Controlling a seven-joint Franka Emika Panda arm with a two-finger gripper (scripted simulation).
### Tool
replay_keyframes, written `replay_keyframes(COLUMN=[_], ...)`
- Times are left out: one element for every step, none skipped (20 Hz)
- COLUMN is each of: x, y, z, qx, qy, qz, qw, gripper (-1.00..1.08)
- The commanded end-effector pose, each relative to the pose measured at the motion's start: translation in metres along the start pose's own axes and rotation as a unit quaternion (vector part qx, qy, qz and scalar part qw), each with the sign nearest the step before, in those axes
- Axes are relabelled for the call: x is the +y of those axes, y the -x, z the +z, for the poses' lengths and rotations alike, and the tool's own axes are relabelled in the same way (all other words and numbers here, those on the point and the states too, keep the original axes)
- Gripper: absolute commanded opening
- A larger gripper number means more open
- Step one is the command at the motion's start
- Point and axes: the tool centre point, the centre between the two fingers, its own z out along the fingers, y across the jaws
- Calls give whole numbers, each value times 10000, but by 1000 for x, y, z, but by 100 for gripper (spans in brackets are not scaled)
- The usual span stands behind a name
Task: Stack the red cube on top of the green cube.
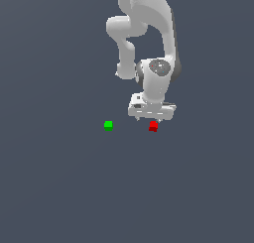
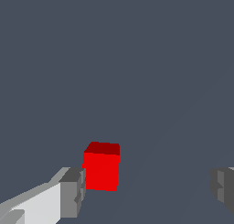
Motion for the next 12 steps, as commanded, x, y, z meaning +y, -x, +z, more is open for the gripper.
replay_keyframes(x=[-11, -15, -19, -23, -26, -29, -31, -33, -35, -37, -38, -39], y=[9, 12, 15, 17, 19, 21, 22, 24, 25, 26, 26, 27], z=[10, 13, 16, 19, 22, 24, 26, 28, 29, 31, 32, 33], qx=[4, 5, 5, 6, 6, 6, 6, 7, 7, 7, 7, 7], qy=[0, 0, 1, 1, 1, 2, 2, 2, 2, 2, 3, 3], qz=[132, 174, 212, 248, 280, 309, 334, 357, 376, 392, 404, 414], qw=[9999, 9998, 9998, 9997, 9996, 9995, 9994, 9994, 9993, 9992, 9992, 9991], gripper=[100, 100, 100, 100, 100, 100, 100, 100, 100, 100, 100, 100])
